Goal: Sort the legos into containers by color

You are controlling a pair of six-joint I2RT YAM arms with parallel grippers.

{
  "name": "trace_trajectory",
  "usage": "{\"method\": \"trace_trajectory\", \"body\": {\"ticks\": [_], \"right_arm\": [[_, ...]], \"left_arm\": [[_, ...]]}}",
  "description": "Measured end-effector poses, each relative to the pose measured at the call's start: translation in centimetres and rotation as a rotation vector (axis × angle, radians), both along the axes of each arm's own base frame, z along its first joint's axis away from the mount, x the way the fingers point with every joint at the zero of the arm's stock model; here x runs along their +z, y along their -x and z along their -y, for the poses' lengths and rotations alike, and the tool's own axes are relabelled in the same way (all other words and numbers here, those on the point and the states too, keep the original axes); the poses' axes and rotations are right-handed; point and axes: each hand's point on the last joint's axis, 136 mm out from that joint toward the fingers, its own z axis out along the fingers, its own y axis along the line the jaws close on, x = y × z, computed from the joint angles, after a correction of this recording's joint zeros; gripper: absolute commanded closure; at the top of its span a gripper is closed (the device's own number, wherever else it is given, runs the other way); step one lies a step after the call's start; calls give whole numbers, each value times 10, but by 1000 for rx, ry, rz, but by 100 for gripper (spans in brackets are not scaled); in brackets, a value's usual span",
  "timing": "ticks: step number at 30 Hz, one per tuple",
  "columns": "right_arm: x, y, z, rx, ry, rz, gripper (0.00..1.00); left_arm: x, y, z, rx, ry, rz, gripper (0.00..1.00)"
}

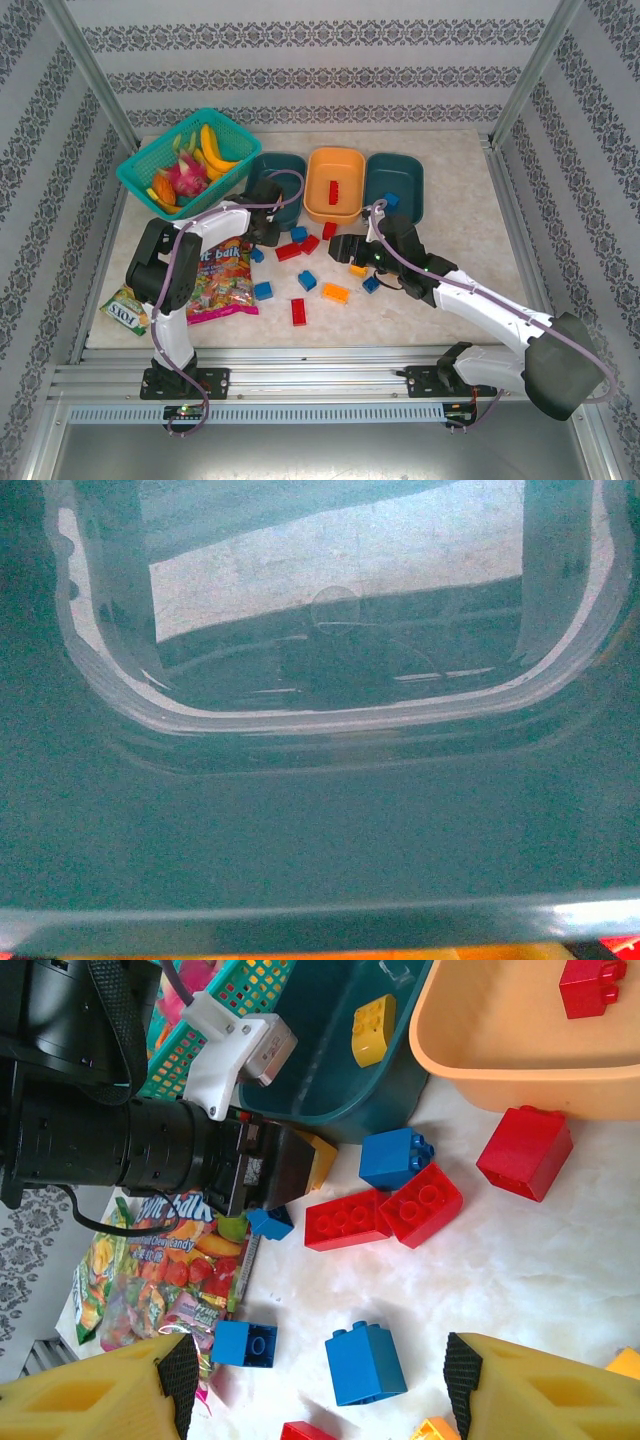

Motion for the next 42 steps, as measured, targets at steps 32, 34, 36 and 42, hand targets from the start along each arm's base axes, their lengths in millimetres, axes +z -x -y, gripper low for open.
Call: {"method": "trace_trajectory", "body": {"ticks": [32,34,36,42], "right_arm": [[56,-59,-5,-95,-37,64,32],[59,-63,-4,-106,-45,65,32],[62,-66,-3,-113,-51,64,32],[61,-65,-4,-108,-59,55,33]], "left_arm": [[57,-65,-13,197,-45,-57,67],[48,-70,-14,198,-56,-73,67],[43,-75,-15,197,-60,-79,66],[32,-81,-13,193,-61,-93,60]]}}
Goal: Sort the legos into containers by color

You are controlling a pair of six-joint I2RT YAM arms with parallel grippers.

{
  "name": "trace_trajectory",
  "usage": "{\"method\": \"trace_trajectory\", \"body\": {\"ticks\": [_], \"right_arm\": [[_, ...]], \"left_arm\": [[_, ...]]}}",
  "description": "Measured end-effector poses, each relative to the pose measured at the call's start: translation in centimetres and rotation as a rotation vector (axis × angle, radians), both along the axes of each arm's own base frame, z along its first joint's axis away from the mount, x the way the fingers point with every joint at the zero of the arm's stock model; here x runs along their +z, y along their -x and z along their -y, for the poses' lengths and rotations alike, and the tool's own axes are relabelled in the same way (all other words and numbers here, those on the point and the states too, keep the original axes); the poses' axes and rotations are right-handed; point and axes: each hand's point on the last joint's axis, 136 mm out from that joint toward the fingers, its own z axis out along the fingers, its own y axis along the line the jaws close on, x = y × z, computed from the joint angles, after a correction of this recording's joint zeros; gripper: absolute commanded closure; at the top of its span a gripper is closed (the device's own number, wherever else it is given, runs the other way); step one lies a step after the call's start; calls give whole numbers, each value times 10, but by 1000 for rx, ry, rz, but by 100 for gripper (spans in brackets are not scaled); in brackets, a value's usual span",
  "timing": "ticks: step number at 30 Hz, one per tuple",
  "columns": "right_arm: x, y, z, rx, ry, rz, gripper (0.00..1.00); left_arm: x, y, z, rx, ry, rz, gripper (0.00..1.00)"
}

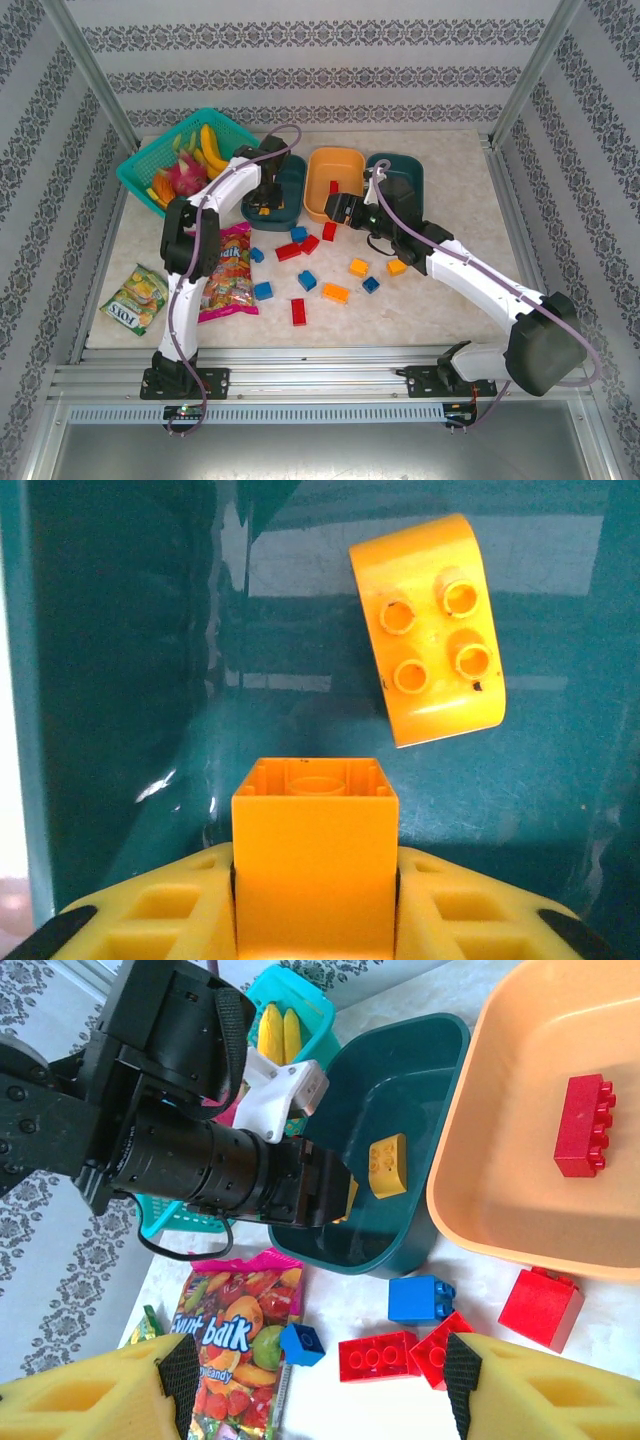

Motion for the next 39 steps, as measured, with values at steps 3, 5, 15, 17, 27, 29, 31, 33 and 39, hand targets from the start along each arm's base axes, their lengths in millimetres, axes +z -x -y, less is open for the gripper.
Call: {"method": "trace_trajectory", "body": {"ticks": [3,5,15,17,27,29,31,33,39], "right_arm": [[-1,0,0,0,1,-2,33],[-2,1,0,0,5,-7,33],[-33,21,38,-107,151,-156,35],[-42,30,56,-162,192,-231,35],[-139,94,94,-263,312,-689,33],[-162,107,97,-275,327,-780,33],[-176,115,97,-288,340,-841,32],[-184,117,96,-299,347,-876,32],[-203,113,91,-337,348,-927,33]], "left_arm": [[-6,2,1,-3,4,-17,53],[-7,2,2,-4,7,-20,47],[39,3,12,-14,72,67,25],[75,13,19,-34,123,140,23],[170,155,102,-296,507,388,19],[151,182,110,-321,553,352,19],[132,203,114,-332,579,313,19],[116,221,114,-333,597,278,19],[118,239,108,-308,653,301,19]]}}
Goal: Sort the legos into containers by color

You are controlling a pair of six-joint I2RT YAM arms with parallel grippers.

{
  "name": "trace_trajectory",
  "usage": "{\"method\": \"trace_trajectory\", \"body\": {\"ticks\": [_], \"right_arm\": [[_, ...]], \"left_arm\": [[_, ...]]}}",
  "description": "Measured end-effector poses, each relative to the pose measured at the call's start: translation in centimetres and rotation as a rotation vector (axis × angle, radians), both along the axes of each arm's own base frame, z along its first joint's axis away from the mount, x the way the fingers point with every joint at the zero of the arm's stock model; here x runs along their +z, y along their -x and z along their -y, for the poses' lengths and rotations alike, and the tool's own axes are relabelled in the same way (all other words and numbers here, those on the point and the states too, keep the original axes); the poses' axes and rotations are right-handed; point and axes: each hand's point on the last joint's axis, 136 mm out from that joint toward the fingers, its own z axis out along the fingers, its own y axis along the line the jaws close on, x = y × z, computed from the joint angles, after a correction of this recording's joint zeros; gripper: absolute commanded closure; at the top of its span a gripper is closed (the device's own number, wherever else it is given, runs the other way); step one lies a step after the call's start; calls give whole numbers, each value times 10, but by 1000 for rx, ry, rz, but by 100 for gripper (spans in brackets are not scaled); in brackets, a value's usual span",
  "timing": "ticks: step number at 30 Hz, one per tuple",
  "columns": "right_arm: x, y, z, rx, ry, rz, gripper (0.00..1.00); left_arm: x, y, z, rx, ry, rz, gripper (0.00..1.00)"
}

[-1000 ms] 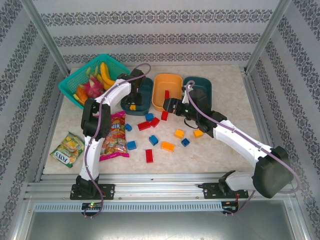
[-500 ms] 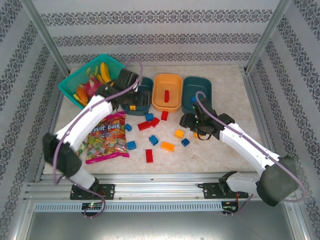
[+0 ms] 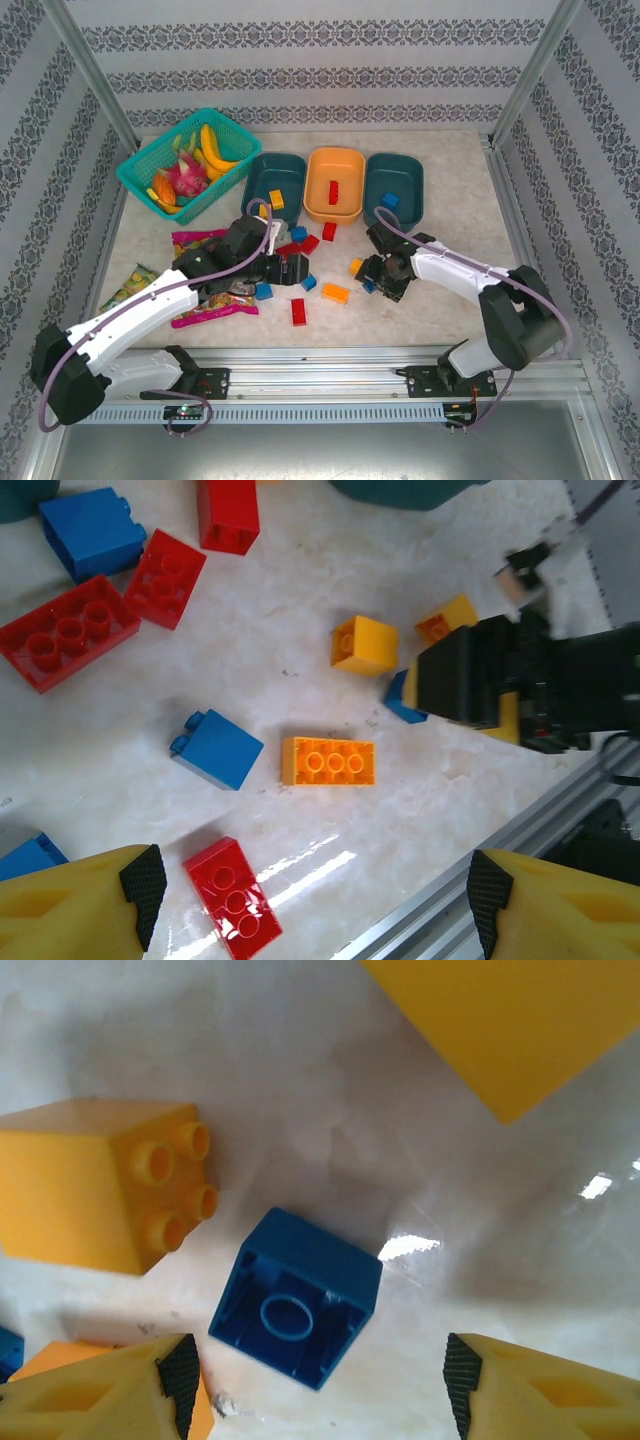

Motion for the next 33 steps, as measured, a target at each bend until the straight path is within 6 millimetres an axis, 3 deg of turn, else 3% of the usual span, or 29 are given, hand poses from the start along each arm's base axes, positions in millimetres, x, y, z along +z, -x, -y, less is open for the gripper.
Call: {"method": "trace_trajectory", "body": {"ticks": [10,18,22,26,29,33], "right_arm": [[-16,-8,0,-29,31,-27,41],[-18,-4,7,-45,68,-50,69],[-13,-10,7,-26,74,-11,76],[10,-21,10,16,89,72,77],[50,-40,9,55,81,187,77],[105,-85,23,54,80,345,77]], "left_arm": [[10,-3,3,12,36,23,19],[10,-3,3,12,36,23,19],[11,-4,4,11,37,24,19],[18,-11,9,13,45,30,19],[33,-23,19,17,63,45,19],[62,-49,41,20,99,82,19]]}}
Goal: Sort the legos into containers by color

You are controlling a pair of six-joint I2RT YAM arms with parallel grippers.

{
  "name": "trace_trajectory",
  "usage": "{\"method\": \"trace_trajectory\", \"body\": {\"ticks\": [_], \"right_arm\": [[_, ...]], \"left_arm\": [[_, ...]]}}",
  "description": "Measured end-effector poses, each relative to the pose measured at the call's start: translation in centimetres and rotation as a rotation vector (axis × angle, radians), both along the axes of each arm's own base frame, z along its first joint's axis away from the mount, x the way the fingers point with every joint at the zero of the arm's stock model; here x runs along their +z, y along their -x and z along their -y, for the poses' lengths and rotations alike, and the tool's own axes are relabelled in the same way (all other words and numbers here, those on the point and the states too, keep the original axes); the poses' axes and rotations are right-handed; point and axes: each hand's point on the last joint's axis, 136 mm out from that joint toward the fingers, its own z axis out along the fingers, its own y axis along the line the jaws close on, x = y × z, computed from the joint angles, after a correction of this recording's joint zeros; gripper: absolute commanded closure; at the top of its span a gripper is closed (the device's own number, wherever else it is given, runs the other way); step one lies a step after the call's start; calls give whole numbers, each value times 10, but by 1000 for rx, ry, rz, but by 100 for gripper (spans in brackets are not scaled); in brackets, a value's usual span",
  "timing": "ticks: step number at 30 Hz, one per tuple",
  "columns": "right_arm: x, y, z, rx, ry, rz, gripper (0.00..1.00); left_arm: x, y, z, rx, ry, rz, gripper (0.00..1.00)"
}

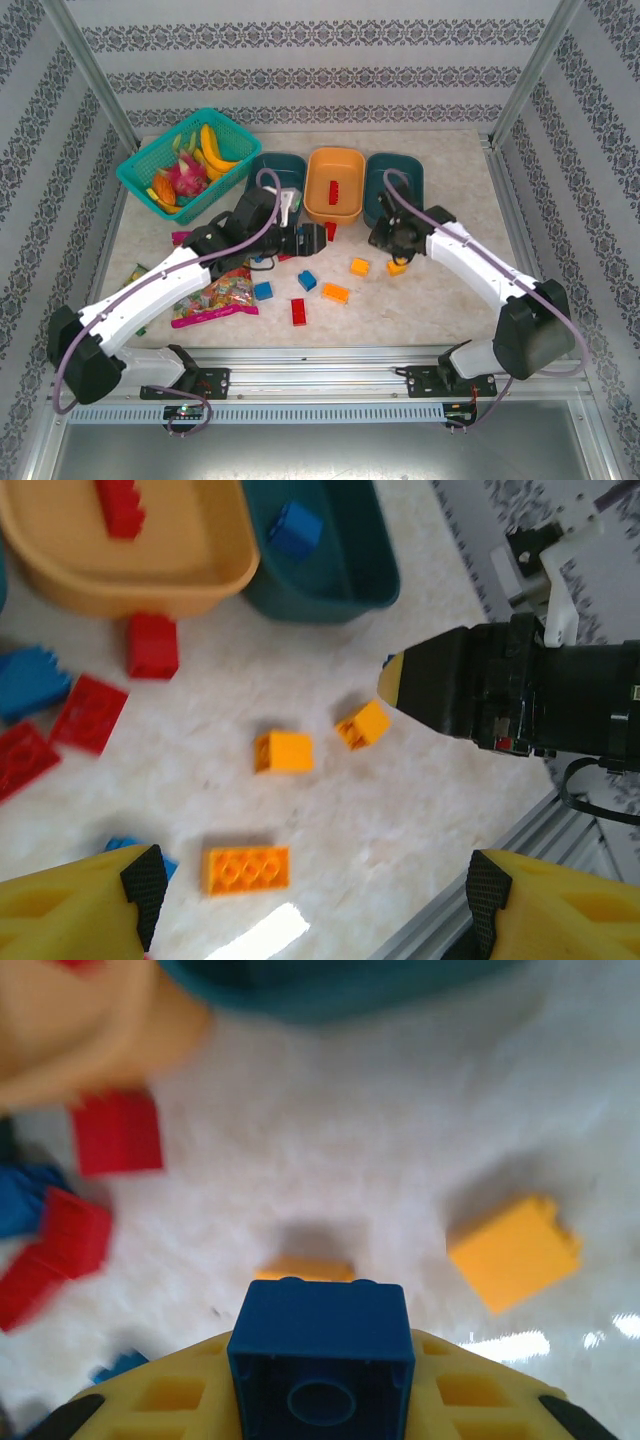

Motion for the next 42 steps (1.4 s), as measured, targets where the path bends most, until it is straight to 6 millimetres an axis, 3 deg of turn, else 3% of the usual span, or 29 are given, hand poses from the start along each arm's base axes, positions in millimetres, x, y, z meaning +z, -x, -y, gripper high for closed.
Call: {"method": "trace_trajectory", "body": {"ticks": [2,5,8,12,18,22,26,31,36,39,42], "right_arm": [[16,-24,11,-10,2,45,77],[20,-63,19,1,-1,51,77],[6,-105,17,52,-3,26,77],[-27,-140,12,109,-15,-39,76],[-74,-149,19,110,-64,-166,76],[-92,-146,23,99,-81,-222,74],[-101,-143,21,102,-91,-251,64],[-99,-143,19,104,-102,-253,50],[-92,-144,19,104,-104,-239,45],[-74,-144,19,106,-107,-207,45],[-44,-146,19,108,-105,-143,46]], "left_arm": [[12,-14,12,2,16,16,19],[19,-35,25,9,30,23,19],[15,-55,33,21,29,8,19],[6,-80,33,53,17,-8,19],[2,-97,31,77,10,-17,19],[1,-98,30,79,9,-19,20],[1,-98,30,80,8,-19,20],[0,-98,29,82,5,-20,20],[-2,-97,28,86,-3,-28,20],[-3,-96,26,89,-11,-34,20],[-3,-93,20,102,-31,-42,20]]}}
